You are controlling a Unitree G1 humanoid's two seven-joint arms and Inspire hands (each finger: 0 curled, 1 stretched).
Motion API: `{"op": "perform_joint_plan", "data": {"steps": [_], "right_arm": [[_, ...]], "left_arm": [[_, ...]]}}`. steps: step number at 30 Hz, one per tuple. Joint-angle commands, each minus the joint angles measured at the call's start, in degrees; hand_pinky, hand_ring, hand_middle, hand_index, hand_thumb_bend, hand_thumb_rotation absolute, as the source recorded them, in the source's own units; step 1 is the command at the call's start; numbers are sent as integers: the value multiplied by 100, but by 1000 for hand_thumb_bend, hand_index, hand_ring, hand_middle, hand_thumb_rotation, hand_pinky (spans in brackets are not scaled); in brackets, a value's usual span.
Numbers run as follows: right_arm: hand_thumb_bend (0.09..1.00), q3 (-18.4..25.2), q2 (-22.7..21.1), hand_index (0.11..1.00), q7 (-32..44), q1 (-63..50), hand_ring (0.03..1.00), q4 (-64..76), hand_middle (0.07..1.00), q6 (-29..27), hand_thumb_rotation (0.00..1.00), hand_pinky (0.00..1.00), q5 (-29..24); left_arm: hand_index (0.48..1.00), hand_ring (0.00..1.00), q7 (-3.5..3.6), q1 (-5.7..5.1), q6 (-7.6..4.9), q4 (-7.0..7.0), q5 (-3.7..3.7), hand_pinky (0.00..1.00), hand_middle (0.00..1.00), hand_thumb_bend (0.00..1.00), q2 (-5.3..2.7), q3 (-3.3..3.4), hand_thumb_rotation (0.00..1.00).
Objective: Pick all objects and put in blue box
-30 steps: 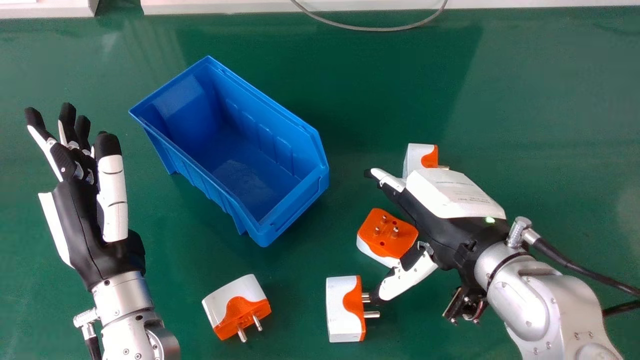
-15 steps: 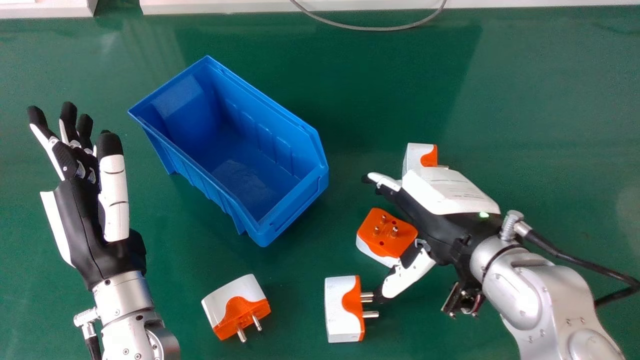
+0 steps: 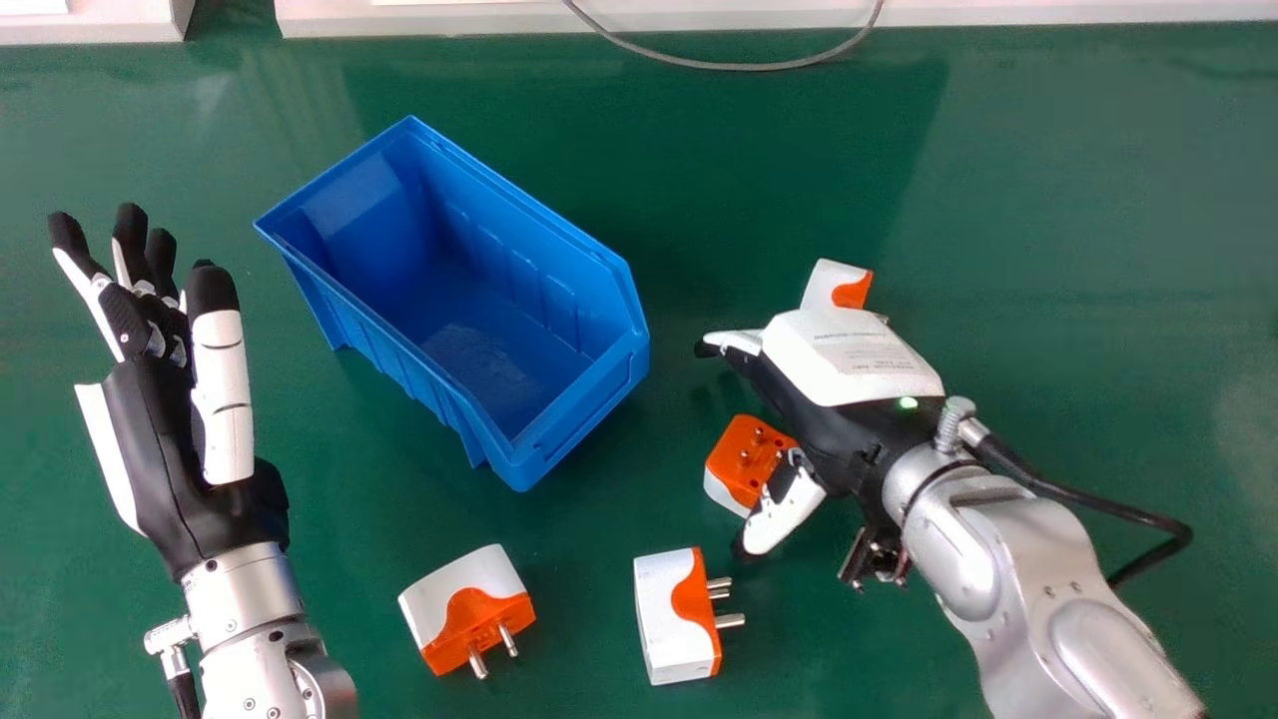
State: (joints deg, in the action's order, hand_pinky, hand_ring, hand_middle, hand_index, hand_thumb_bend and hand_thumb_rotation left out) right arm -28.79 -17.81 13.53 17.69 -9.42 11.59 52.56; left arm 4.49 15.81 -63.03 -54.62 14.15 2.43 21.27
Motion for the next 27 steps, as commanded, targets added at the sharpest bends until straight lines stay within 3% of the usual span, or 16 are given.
{"op": "perform_joint_plan", "data": {"steps": [1, 4, 8, 13, 18, 21, 24, 27], "right_arm": [[813, -236, 63, 853, 120, -240, 824, -425, 875, -50, 113, 776, -64], [801, -291, 65, 837, -116, -219, 796, -588, 861, -161, 97, 740, -90], [782, -305, 77, 808, -219, -214, 773, -637, 846, -167, 64, 703, -118], [720, -223, 103, 705, -402, -314, 650, -606, 743, -201, 4, 489, -231], [644, -241, 104, 653, -644, -322, 556, -678, 649, -311, 2, 423, -263], [555, -189, 148, 536, -605, -334, 462, -644, 576, -315, 0, 373, -417], [534, -154, 171, 515, -612, -355, 436, -593, 551, -298, 0, 360, -467], [521, -128, 171, 507, -599, -370, 416, -523, 532, -299, 0, 346, -492]], "left_arm": [[982, 978, -16, -17, -91, 91, -1, 930, 982, 735, -4, 9, 715], [980, 976, -43, -14, -109, 79, -40, 928, 981, 727, 3, 6, 720], [981, 978, -45, 9, -101, 65, -15, 932, 982, 729, -9, 3, 721], [981, 977, -82, 15, -95, 66, -61, 928, 983, 740, 4, -11, 726], [983, 978, -98, 24, -78, 77, -71, 930, 986, 739, 16, -19, 726], [982, 980, -90, 32, -44, 94, -54, 930, 985, 750, 14, -27, 721], [984, 982, -55, 44, -51, 88, -31, 933, 987, 756, 19, -34, 717], [987, 983, -74, 55, -50, 84, -47, 934, 989, 759, 22, -36, 712]]}}
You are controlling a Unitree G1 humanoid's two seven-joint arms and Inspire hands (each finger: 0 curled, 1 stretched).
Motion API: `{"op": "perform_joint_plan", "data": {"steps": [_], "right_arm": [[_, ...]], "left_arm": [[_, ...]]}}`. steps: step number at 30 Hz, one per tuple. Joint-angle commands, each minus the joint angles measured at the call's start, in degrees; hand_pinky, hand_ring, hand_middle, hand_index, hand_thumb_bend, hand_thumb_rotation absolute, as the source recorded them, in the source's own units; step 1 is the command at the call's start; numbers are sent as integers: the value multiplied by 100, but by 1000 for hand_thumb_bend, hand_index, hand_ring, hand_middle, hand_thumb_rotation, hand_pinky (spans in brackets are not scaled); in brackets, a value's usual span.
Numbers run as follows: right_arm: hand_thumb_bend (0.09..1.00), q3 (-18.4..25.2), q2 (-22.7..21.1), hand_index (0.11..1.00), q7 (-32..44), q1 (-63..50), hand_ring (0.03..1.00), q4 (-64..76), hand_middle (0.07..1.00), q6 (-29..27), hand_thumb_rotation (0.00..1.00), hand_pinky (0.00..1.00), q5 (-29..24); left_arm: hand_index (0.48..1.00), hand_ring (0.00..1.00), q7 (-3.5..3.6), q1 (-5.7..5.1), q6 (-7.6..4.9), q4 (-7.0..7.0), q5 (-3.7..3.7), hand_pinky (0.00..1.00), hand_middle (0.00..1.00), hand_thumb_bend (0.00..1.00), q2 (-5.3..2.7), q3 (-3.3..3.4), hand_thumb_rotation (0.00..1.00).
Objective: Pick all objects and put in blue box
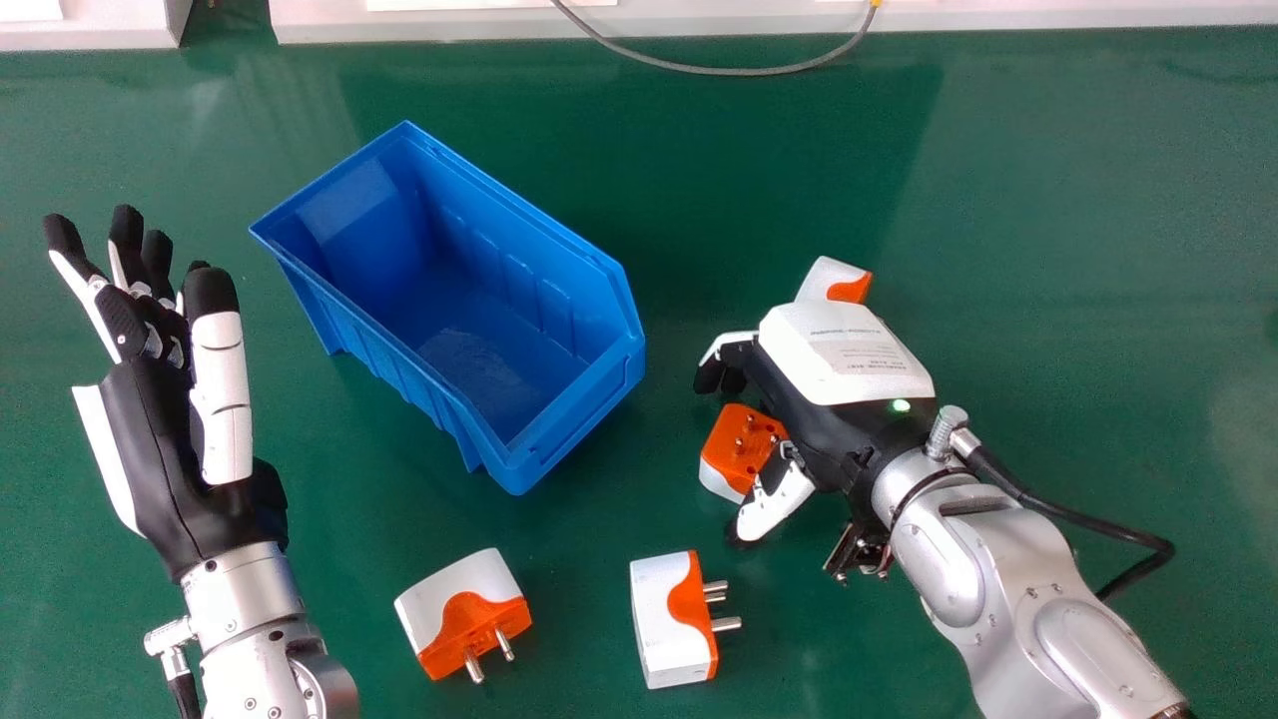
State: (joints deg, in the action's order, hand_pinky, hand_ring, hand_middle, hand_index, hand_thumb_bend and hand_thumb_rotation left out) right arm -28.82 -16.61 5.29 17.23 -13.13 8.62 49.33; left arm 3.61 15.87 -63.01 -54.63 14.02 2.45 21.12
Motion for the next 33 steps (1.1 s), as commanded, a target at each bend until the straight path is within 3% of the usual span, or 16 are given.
{"op": "perform_joint_plan", "data": {"steps": [1, 4, 9, 13, 17, 19, 21, 24, 28, 33], "right_arm": [[519, -117, 39, 506, 215, -326, 413, -139, 530, -29, 0, 343, -188], [517, -108, -9, 506, 138, -320, 408, -106, 525, -113, 0, 340, -244], [514, -50, 0, 510, 104, -308, 401, -28, 511, -142, 0, 334, -331], [500, -11, -20, 524, 10, -349, 418, 98, 514, -243, 0, 310, -332], [495, 75, -37, 528, -16, -454, 424, 374, 516, -279, 0, 303, -372], [494, 103, -74, 528, -33, -512, 424, 551, 516, -284, 0, 301, -359], [493, 151, -106, 528, -23, -585, 423, 789, 512, -260, 0, 297, -351], [493, 263, -146, 531, 21, -702, 426, 1213, 506, -212, 0, 299, -374], [493, 394, -206, 526, 125, -832, 440, 1798, 507, -140, 0, 310, -388], [494, 614, -334, 526, 45, -988, 428, 2375, 491, -371, 0, 303, -450]], "left_arm": [[986, 982, 25, 53, -45, 87, -18, 933, 988, 760, 15, -21, 711], [985, 982, 44, 61, -8, 107, 16, 932, 988, 762, 1, -25, 709], [983, 980, -28, 60, -5, 114, -67, 927, 985, 758, 10, -32, 704], [984, 982, 26, 61, -13, 109, -17, 927, 987, 751, 5, -29, 707], [985, 982, -7, 54, -34, 96, -58, 929, 987, 750, 18, -25, 707], [985, 982, 13, 47, -27, 108, -35, 929, 987, 752, 10, -25, 708], [984, 982, 3, 30, -28, 126, -56, 930, 987, 755, 8, -33, 709], [984, 981, -68, 16, -62, 106, -146, 927, 986, 751, 25, -33, 715], [982, 979, -39, 19, -79, 101, -98, 927, 985, 749, 16, -28, 721], [983, 979, -55, 6, -84, 83, -133, 929, 985, 742, 34, -35, 726]]}}
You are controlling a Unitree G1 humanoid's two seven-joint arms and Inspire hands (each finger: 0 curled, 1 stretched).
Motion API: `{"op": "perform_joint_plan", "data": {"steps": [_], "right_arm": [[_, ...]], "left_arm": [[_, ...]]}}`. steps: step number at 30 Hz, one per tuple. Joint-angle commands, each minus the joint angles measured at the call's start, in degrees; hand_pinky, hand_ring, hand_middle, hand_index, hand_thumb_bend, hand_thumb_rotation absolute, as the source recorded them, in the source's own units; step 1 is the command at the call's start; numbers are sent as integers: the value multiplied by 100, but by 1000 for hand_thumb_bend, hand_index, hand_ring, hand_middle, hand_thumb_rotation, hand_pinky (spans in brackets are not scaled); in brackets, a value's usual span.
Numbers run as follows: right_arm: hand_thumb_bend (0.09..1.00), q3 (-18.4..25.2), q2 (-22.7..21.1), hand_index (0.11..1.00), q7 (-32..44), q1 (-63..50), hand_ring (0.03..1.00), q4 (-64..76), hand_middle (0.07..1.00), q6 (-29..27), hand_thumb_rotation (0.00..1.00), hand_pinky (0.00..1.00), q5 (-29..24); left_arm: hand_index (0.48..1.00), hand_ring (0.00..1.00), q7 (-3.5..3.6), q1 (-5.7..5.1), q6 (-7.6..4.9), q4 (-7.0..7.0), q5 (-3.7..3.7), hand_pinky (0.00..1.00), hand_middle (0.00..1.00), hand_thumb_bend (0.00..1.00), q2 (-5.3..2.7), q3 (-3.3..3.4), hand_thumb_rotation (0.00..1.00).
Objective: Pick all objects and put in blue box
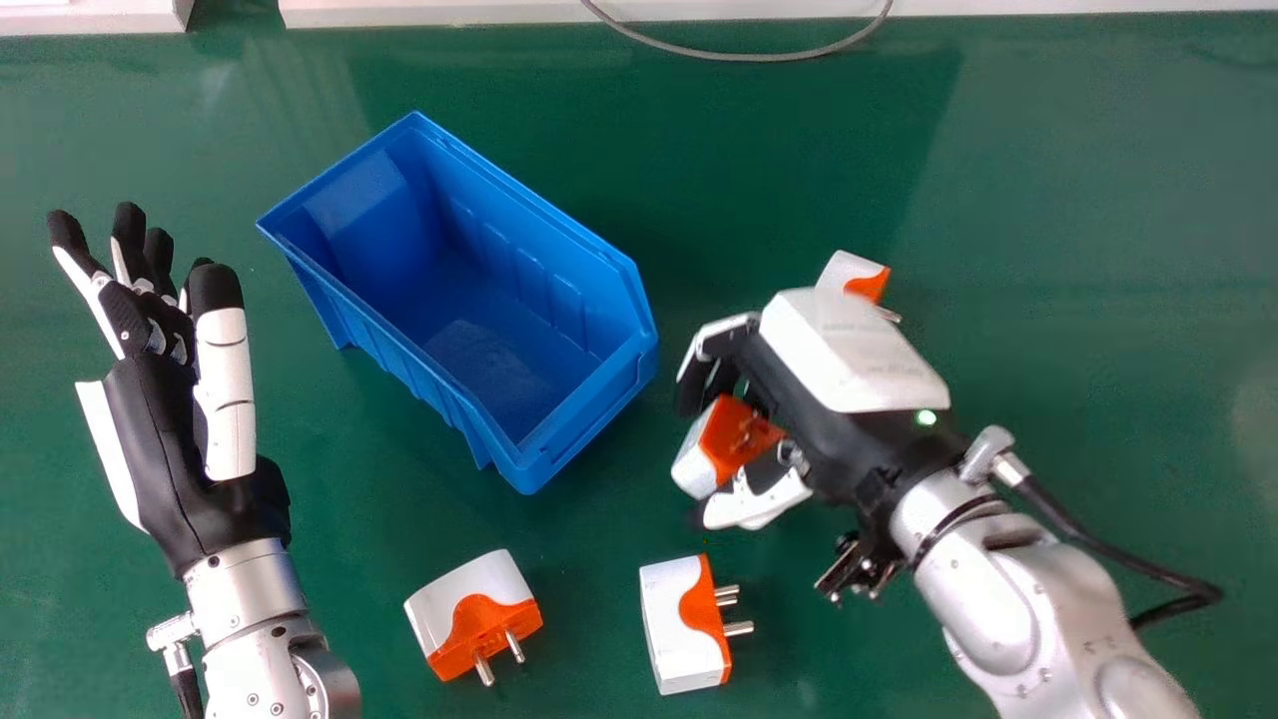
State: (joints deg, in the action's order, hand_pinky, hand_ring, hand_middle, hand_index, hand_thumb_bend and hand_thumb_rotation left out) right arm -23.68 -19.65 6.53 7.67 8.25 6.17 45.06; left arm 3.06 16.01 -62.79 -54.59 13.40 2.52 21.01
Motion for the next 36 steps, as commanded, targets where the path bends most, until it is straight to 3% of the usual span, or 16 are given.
{"op": "perform_joint_plan", "data": {"steps": [1, 10, 14, 18, 24, 29, 33, 36], "right_arm": [[494, 116, -52, 528, -113, -46, 425, 283, 487, -166, 0, 301, 7], [493, 243, -36, 534, -224, -178, 409, 682, 471, -248, 0, 287, 92], [493, 270, -43, 538, -254, -179, 409, 775, 472, -303, 0, 294, 100], [493, 311, -18, 541, -249, -133, 409, 802, 475, -359, 0, 298, 47], [495, 364, -16, 535, -270, 100, 419, 757, 487, -627, 0, 313, 2], [497, 365, 111, 508, -280, 360, 434, 735, 510, -705, 0, 330, 43], [496, 361, 239, 516, -278, 613, 419, 706, 497, -768, 0, 314, 8], [496, 351, 354, 519, -194, 832, 416, 739, 491, -709, 0, 312, 55]], "left_arm": [[983, 979, -3, -11, -106, 84, -68, 929, 985, 742, 21, -24, 728], [981, 976, -101, -26, -134, 69, -141, 928, 983, 743, 32, -20, 726], [983, 977, -104, -17, -124, 64, -143, 929, 984, 740, 38, -10, 731], [982, 975, -50, -4, -105, 64, -80, 928, 983, 741, 25, 2, 732], [982, 976, -51, 23, -93, 31, -98, 925, 983, 740, 51, 11, 727], [980, 975, 18, 50, -83, 25, -9, 924, 981, 749, 24, 23, 716], [976, 974, -5, 56, -114, 3, -29, 923, 978, 748, 26, 20, 711], [975, 973, -74, 56, -109, 1, -74, 922, 978, 747, 30, 18, 711]]}}
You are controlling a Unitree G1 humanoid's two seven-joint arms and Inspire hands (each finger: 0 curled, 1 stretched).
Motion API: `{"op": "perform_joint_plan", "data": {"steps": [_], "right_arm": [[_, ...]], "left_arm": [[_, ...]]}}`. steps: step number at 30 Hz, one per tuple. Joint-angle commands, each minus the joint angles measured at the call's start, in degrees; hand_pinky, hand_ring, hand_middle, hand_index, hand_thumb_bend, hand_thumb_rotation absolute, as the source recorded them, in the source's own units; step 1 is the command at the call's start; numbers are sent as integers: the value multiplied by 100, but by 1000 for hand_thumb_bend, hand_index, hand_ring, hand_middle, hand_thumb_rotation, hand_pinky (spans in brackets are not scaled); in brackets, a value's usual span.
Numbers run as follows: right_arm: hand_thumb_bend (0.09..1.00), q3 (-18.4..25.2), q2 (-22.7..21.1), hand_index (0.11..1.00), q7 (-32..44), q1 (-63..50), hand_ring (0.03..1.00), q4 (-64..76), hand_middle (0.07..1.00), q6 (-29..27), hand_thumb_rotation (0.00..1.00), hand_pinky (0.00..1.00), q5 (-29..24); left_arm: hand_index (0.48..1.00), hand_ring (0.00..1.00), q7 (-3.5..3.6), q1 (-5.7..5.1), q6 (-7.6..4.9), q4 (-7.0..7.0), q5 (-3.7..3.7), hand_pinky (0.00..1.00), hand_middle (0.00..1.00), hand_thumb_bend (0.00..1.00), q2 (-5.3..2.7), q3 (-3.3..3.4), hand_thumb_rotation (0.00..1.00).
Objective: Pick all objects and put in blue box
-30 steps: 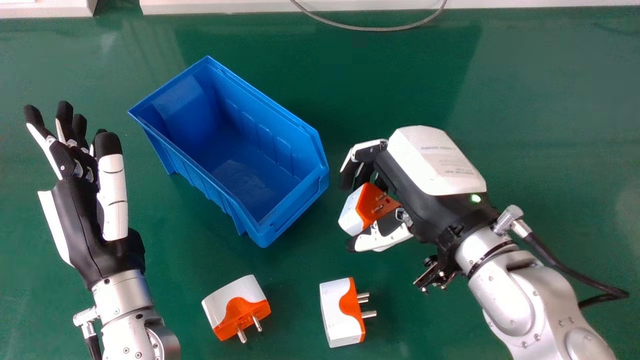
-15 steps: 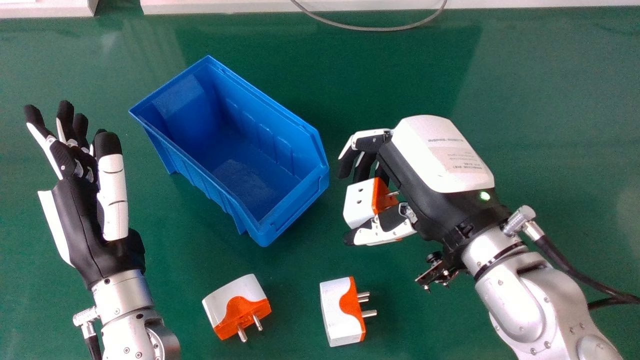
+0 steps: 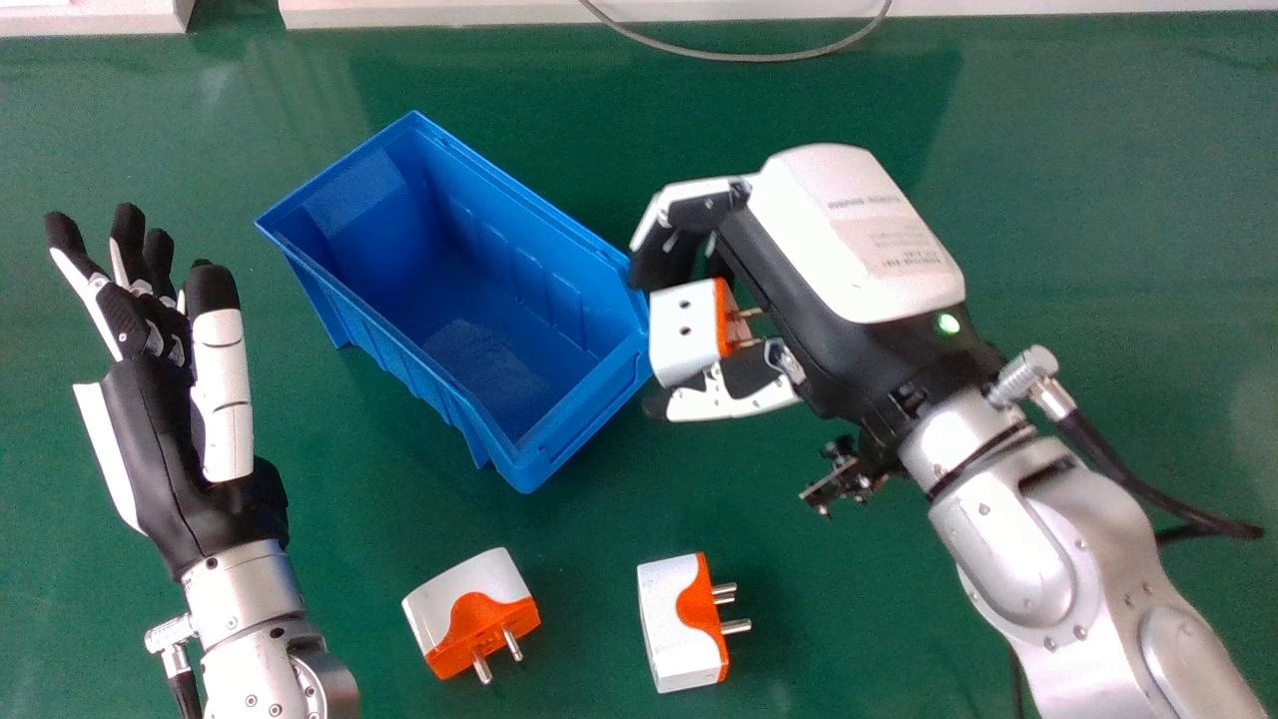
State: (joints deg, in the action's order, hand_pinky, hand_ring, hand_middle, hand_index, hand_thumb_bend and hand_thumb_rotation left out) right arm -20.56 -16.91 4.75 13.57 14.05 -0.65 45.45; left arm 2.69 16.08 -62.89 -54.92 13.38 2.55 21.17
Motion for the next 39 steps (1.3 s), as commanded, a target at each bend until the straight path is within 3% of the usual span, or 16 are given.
{"op": "perform_joint_plan", "data": {"steps": [1, 7, 9, 14, 17, 22, 27, 32, 35, 39], "right_arm": [[495, 39, 107, 521, 1, 284, 413, 166, 487, -17, 0, 310, 22], [493, 3, 232, 514, -69, 665, 418, 3, 514, -214, 0, 298, -34], [493, 4, 267, 513, -88, 781, 421, -57, 523, -292, 0, 300, -70], [493, -26, 414, 511, -67, 1040, 424, -266, 527, -336, 0, 305, -84], [495, -141, 542, 500, -150, 1310, 430, -591, 526, -390, 0, 319, 12], [496, -356, 676, 510, -475, 1879, 436, -1517, 512, -781, 0, 332, 31], [494, -636, 937, 524, -825, 2480, 431, -2798, 500, -1054, 0, 322, 71], [493, -897, 1144, 529, -1148, 3038, 435, -3956, 500, -1159, 0, 315, 201], [494, -960, 1249, 522, -1303, 3221, 447, -4387, 507, -1255, 0, 314, 187], [494, -980, 1291, 524, -1349, 3289, 448, -4542, 509, -1281, 0, 311, 154]], "left_arm": [[976, 973, -52, 51, -102, 30, -82, 922, 979, 747, 29, 1, 714], [974, 973, -1, 75, -107, 20, -23, 924, 979, 751, 26, -11, 719], [974, 974, 47, 86, -114, 10, 7, 928, 981, 753, 36, -13, 720], [978, 977, 73, 126, -122, -28, 9, 937, 986, 751, 59, 3, 724], [979, 974, 112, 168, -72, -24, 76, 931, 985, 738, 38, 18, 722], [976, 975, 42, 205, -51, -35, 8, 930, 983, 738, 46, 24, 716], [973, 974, -30, 246, -113, -68, -57, 929, 981, 748, 49, 29, 712], [964, 970, -196, 246, -207, -89, -229, 925, 976, 751, 62, 15, 713], [952, 963, -226, 227, -228, -67, -263, 919, 969, 748, 59, 6, 717], [948, 959, -236, 201, -217, -34, -234, 915, 965, 755, 32, 14, 720]]}}
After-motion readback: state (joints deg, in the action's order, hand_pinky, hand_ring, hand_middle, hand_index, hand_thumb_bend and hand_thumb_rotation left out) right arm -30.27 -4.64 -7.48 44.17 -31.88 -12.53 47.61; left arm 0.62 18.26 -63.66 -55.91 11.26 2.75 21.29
